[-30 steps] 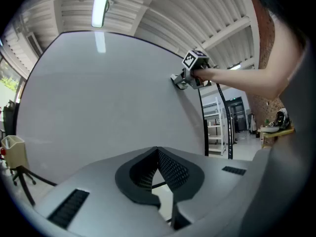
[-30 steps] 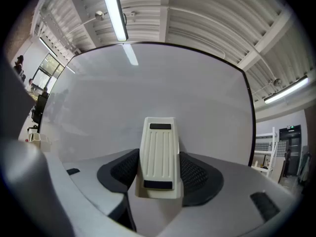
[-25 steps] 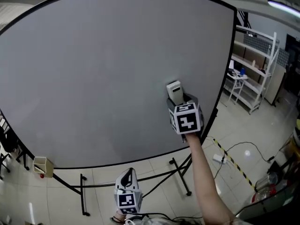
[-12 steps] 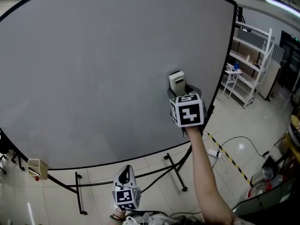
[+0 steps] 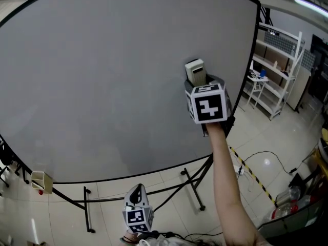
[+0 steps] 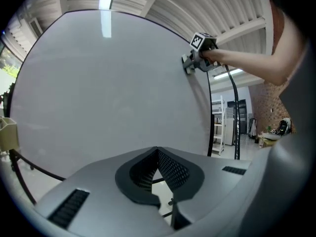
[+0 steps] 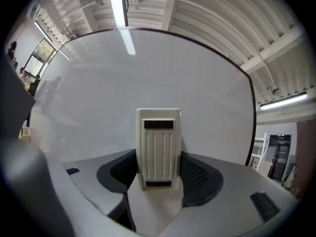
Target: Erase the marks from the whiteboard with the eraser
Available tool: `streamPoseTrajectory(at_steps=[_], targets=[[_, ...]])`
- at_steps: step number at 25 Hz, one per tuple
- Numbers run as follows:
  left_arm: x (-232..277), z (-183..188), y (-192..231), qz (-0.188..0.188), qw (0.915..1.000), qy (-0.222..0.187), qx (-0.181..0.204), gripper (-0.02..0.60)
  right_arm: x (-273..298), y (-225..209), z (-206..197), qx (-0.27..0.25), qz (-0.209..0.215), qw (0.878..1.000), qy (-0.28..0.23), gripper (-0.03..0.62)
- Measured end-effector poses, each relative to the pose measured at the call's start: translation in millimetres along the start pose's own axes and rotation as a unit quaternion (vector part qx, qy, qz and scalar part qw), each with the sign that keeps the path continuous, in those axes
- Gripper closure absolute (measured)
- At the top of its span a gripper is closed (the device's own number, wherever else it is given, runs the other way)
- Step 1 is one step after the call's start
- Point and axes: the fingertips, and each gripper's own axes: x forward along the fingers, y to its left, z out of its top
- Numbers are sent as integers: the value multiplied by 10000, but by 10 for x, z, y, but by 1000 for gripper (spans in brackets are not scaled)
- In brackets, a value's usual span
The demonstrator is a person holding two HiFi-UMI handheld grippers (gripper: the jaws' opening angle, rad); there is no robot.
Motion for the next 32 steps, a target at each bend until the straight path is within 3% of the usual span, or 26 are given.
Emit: streamPoseTrajectory(at_steps=[2,4,7,9,12,14,17,20,22,25,29,32], targets=[[8,7,-39,7,10000,-25,-18,580,12,223,-236,67,291,9985,459,324],[22,22,-49,30,10000,-47,-12,580,27,743,-762,-72,775,9931,874,324],[27,51,-71,22,10000,-74,48,580,74,1267,-1352,-808,936,9875,974,324],[8,44,-84,22,10000,-65,52,580,76,1186,-1225,-756,1016,9879,893,326],[-8,-1,-59,86,10000,2,-28,580,2,507,-205,-474,504,9976,79,326],[-15,-15,-43,131,9999,19,-66,580,-44,188,280,-269,282,9991,-174,326],[-25,11,-17,206,9998,-36,-76,580,-14,438,42,-224,520,9980,287,324],[-18,55,28,265,9996,-80,-55,580,13,1214,-677,-944,993,9884,653,324],[-39,73,20,259,9996,-97,-23,580,18,1498,-921,-1432,1185,9798,737,324],[-78,67,5,274,9996,-110,-43,580,41,1234,-583,-938,1398,9834,680,326],[-105,9,59,357,9993,-40,-122,580,-15,502,185,-549,765,9951,314,326],[-114,-20,108,417,9989,-34,-214,580,21,779,-255,-697,914,9891,919,324]])
